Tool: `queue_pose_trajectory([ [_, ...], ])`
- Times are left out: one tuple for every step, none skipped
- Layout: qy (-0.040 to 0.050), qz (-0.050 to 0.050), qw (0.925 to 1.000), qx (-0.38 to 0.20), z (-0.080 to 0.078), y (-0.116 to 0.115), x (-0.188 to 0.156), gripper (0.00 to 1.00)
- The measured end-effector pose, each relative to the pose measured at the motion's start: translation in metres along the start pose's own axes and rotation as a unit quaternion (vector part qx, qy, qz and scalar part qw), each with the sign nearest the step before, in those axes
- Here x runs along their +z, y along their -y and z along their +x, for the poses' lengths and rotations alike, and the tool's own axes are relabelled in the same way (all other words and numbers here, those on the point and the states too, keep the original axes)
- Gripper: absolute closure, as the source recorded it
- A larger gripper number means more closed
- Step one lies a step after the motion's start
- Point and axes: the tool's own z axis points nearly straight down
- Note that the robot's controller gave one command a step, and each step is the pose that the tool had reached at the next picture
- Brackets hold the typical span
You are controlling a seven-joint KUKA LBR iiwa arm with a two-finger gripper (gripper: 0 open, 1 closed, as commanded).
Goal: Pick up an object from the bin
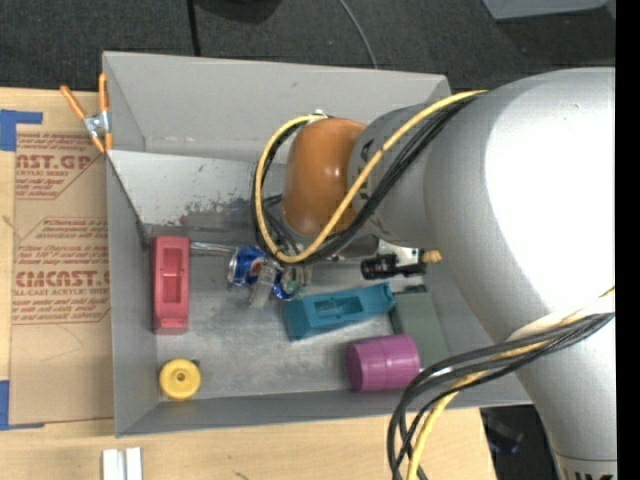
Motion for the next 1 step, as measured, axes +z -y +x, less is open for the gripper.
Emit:
queue_pose_trajectory([
  [-0.0037,0.002,1.0,0.002,0.0019,0.001,-0.0076,1.0],
])
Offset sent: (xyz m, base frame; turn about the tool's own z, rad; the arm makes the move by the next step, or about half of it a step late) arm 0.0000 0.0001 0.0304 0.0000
